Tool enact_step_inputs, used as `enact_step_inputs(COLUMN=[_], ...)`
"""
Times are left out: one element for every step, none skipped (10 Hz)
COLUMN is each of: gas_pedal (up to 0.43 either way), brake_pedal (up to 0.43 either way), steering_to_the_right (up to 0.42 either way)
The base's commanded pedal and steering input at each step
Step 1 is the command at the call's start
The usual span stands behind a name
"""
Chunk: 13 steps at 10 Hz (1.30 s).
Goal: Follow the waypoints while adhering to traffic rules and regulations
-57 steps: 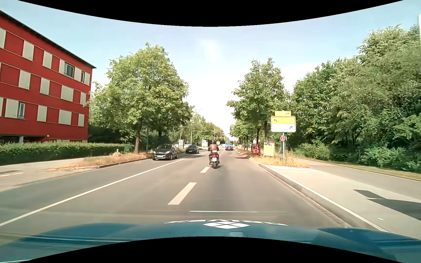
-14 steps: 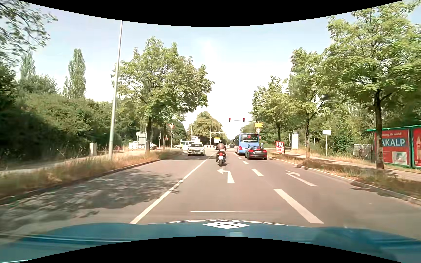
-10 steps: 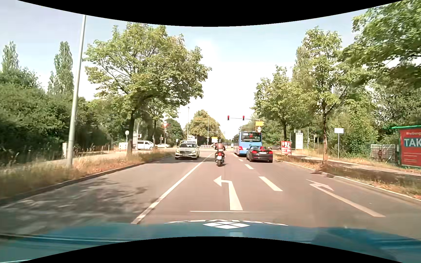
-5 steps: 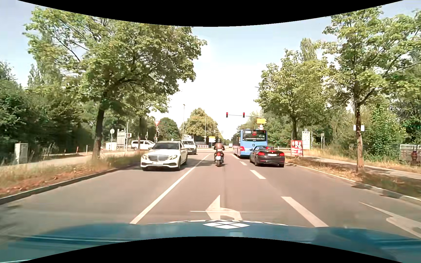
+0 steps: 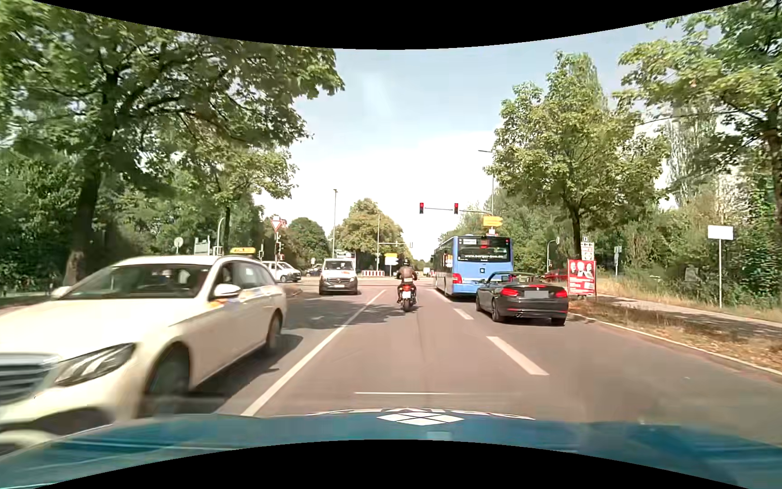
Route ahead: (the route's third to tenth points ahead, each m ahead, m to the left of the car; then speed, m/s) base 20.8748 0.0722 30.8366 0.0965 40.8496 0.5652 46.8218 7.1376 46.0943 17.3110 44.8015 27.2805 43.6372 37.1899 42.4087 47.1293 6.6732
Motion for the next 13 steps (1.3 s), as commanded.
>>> enact_step_inputs(gas_pedal=[0.0, 0.0, 0.0, 0.0, 0.0, 0.0, 0.0, 0.0, 0.0, 0.0, 0.0, 0.0, 0.0], brake_pedal=[0.189, 0.195, 0.189, 0.195, 0.195, 0.195, 0.195, 0.195, 0.195, 0.195, 0.195, 0.195, 0.171], steering_to_the_right=[0.003, 0.003, 0.003, 0.002, 0.002, 0.002, 0.002, 0.002, 0.002, 0.002, 0.002, 0.001, 0.001])
